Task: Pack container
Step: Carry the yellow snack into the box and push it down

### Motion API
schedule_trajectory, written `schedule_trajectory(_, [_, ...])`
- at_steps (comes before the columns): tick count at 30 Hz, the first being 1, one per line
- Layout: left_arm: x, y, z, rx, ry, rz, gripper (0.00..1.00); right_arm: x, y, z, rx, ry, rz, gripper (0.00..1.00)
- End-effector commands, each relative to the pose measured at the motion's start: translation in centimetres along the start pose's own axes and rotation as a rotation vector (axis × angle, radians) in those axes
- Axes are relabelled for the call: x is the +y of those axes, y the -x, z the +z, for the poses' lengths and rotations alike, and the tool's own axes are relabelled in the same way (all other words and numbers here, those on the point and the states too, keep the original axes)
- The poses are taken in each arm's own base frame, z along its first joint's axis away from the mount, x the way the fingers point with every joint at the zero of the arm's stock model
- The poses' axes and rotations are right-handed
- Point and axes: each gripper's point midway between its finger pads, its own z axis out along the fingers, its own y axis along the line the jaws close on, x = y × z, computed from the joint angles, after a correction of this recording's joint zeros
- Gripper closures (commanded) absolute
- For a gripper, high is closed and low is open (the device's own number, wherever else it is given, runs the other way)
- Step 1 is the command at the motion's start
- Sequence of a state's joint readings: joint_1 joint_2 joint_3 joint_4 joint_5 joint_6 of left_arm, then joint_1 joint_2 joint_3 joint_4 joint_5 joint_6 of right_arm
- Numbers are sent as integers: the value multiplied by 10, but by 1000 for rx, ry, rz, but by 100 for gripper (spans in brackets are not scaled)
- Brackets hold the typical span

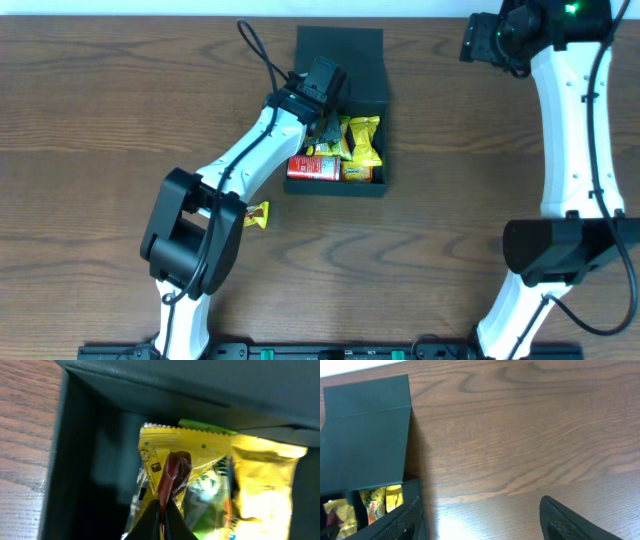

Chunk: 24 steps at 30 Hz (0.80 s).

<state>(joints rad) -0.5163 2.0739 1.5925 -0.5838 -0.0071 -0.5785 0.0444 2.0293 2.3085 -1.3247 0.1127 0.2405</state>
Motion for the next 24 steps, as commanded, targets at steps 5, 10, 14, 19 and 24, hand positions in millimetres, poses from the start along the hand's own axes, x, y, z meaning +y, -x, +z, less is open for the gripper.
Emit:
schedule_trajectory(5, [-2,-12,11,52,-18,114,94,-8,3,-2,-10,-15,-2,24])
schedule_trajectory(10, [-11,-15,10,68,-65,108,94,-7,3,-2,-10,-15,-2,24])
schedule_trajectory(14, [-15,-13,10,64,-85,76,94,-7,3,-2,-10,-15,-2,24])
schedule_trajectory(19, [-16,-11,10,56,-89,60,94,-7,3,-2,-10,-15,-2,24])
schedule_trajectory(24, [-16,-7,7,46,-81,15,94,-7,3,-2,-10,-15,-2,23])
